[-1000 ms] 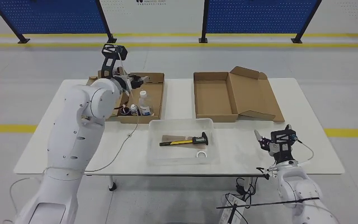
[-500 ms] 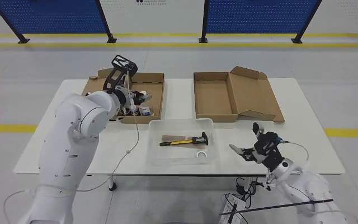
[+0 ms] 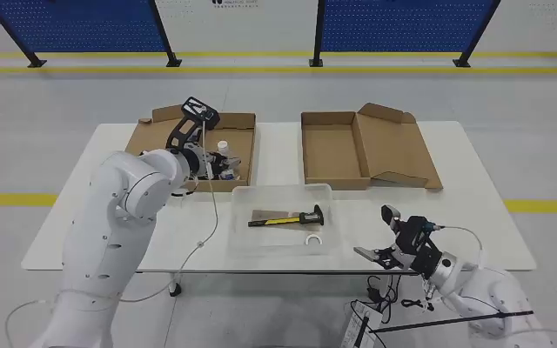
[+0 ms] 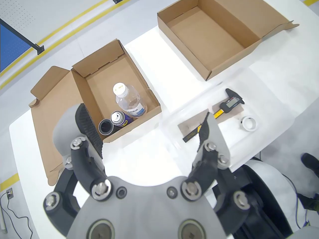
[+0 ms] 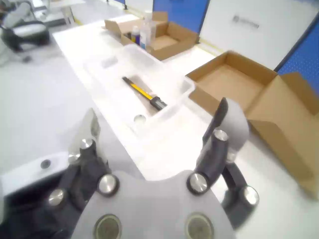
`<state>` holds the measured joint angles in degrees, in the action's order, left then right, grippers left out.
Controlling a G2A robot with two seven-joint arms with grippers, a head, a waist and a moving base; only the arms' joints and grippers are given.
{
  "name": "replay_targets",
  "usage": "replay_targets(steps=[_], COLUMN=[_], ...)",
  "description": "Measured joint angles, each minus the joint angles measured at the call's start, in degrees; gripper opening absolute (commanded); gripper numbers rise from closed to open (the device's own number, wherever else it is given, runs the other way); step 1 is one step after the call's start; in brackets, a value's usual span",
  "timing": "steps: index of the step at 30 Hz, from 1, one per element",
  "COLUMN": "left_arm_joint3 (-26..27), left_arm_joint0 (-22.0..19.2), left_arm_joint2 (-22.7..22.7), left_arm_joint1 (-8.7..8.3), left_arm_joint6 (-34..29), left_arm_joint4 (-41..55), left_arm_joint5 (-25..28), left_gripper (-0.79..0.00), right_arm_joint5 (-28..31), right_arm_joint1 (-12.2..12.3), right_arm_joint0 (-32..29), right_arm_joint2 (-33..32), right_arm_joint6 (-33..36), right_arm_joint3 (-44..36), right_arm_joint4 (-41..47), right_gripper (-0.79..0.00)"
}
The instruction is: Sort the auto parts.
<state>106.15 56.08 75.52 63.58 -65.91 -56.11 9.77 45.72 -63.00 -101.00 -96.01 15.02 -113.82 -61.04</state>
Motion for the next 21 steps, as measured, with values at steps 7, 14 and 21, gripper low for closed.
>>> replay_targets(steps=[7,14,21], left_arm_joint3=[0.0,0.0,0.0], left_arm_joint0=[0.0,0.0,0.0], left_arm_joint2=[0.0,0.0,0.0], left_arm_joint1=[0.00,0.00,0.00], left_arm_joint6=[0.0,0.0,0.0], left_arm_joint4=[0.0,0.0,0.0], left_arm_joint5=[0.0,0.0,0.0], left_gripper=[0.000,0.000,0.000], right_arm_joint5=[-1.2,-2.2,-4.0], right_arm_joint1=[0.3,0.8,0.2], right_arm_joint0=[2.0,9.6,20.9], right_arm_joint2=[-0.6,6.8,20.0], right_arm_joint6=[1.6,13.5,22.0], right_arm_joint3=[-4.3,-11.0,-8.1], right_arm_joint4=[-4.2,-17.8,-31.6], right_gripper=[0.000,0.000,0.000])
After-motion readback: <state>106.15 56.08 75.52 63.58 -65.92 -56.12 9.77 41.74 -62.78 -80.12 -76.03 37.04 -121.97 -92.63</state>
